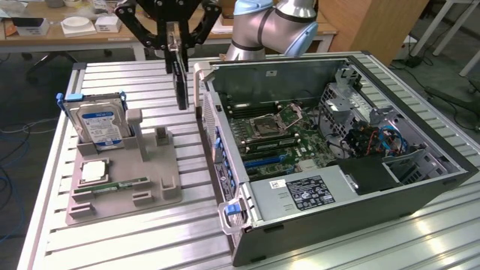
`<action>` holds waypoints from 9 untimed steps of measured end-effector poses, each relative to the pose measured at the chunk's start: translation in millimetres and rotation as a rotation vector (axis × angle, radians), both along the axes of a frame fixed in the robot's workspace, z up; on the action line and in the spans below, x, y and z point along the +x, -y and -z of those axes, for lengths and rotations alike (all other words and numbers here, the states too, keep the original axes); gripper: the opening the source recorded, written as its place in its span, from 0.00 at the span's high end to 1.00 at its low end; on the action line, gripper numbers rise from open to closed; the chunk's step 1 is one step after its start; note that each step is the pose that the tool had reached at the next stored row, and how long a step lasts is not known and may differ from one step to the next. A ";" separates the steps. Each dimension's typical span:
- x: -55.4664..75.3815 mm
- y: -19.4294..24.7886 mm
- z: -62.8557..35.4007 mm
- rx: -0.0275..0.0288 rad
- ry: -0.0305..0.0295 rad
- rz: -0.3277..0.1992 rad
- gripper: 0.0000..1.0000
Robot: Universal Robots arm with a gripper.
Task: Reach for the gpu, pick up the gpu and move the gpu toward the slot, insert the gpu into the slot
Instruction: 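Pick up the gpu and move the gpu toward the slot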
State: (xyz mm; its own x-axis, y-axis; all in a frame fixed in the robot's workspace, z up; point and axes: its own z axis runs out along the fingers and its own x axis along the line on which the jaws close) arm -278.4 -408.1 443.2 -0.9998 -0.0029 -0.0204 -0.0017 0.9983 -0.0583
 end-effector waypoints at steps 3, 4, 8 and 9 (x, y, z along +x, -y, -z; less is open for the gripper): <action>11.2 0.0 0.1 0.0001 0.0000 0.000 0.71; 15.7 0.0 0.2 0.0002 0.0000 0.000 0.71; 33.9 0.0 1.0 0.0009 0.0000 0.000 0.71; 38.5 0.0 1.3 0.0011 0.0000 0.000 0.71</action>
State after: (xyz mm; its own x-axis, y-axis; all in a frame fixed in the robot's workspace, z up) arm -240.0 -408.2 441.9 -0.9998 -0.0030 -0.0205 -0.0018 0.9984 -0.0572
